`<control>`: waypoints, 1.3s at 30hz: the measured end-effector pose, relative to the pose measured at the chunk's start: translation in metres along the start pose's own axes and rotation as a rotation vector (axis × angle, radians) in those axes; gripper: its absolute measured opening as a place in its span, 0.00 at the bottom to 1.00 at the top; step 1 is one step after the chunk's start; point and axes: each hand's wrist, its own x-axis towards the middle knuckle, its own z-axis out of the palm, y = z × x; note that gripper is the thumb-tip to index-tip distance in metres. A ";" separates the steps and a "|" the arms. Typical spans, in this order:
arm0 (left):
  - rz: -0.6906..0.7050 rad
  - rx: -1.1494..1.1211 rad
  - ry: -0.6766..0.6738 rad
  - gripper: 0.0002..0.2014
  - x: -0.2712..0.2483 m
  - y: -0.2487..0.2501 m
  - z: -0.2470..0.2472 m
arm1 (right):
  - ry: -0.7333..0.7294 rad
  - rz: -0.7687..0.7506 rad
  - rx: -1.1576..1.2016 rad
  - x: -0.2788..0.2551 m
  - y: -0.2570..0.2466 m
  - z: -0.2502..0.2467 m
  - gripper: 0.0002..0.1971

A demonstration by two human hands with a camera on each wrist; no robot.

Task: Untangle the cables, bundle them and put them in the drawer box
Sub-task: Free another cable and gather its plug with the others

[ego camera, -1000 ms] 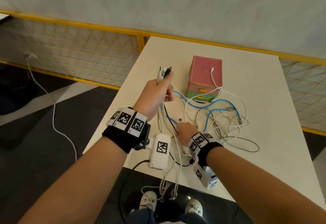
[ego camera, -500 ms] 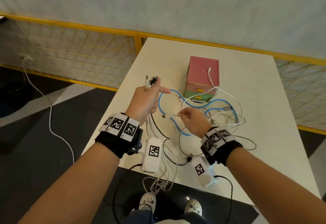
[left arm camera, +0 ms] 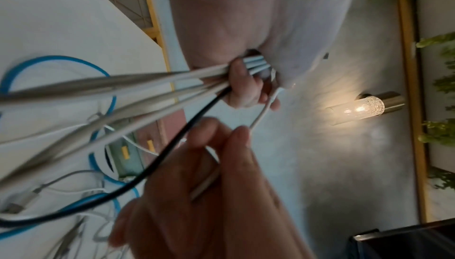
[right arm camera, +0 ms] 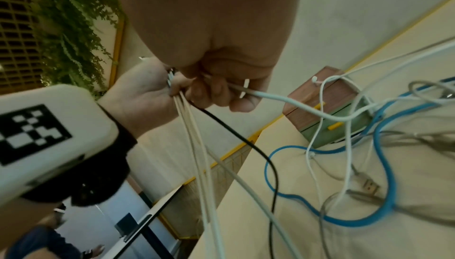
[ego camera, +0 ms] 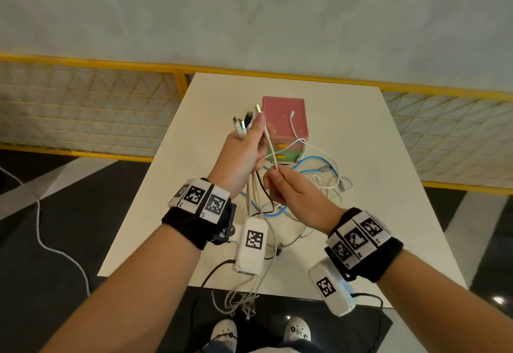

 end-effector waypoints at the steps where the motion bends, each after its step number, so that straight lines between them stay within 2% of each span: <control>1: 0.013 -0.013 0.011 0.20 0.001 0.003 0.000 | -0.022 -0.009 -0.012 -0.003 -0.001 -0.003 0.15; 5: 0.078 -0.086 0.142 0.21 0.010 0.022 -0.010 | -0.125 -0.010 -0.135 -0.015 0.012 -0.020 0.17; 8: 0.168 -0.214 0.210 0.17 0.016 0.041 -0.021 | -0.127 0.027 -0.206 -0.018 0.036 -0.040 0.16; 12: 0.211 -0.296 0.145 0.17 0.010 0.060 -0.030 | -0.088 0.071 -0.334 -0.013 0.059 -0.069 0.16; 15: 0.256 -0.180 0.074 0.21 0.000 0.069 -0.034 | -0.090 0.153 -0.452 -0.004 0.059 -0.089 0.16; 18: 0.236 -0.101 -0.022 0.25 -0.006 0.074 -0.031 | 0.029 0.203 -0.435 0.007 0.039 -0.102 0.16; 21: 0.191 0.143 -0.031 0.28 -0.009 0.070 -0.016 | 0.113 0.094 -0.439 0.017 0.005 -0.104 0.13; 24: 0.204 0.469 -0.105 0.17 -0.012 0.061 0.001 | 0.161 -0.048 -0.494 0.020 -0.035 -0.097 0.13; 26: 0.128 0.582 -0.200 0.20 -0.015 0.055 0.011 | 0.171 -0.166 -0.529 0.018 -0.058 -0.089 0.11; 28: 0.101 0.636 -0.240 0.22 -0.017 0.051 0.019 | 0.187 -0.246 -0.558 0.016 -0.071 -0.087 0.09; 30: 0.169 0.649 -0.172 0.24 -0.018 0.053 0.020 | 0.194 -0.248 -0.568 0.015 -0.070 -0.092 0.10; 32: 0.273 0.625 -0.016 0.26 -0.014 0.061 0.015 | 0.181 -0.204 -0.549 0.013 -0.060 -0.098 0.13; 35: 0.370 0.442 0.194 0.25 0.002 0.063 0.000 | 0.139 -0.140 -0.459 0.007 -0.043 -0.102 0.18; 39: 0.339 0.270 0.441 0.21 0.016 0.061 -0.016 | 0.037 0.040 -0.328 0.001 -0.029 -0.109 0.14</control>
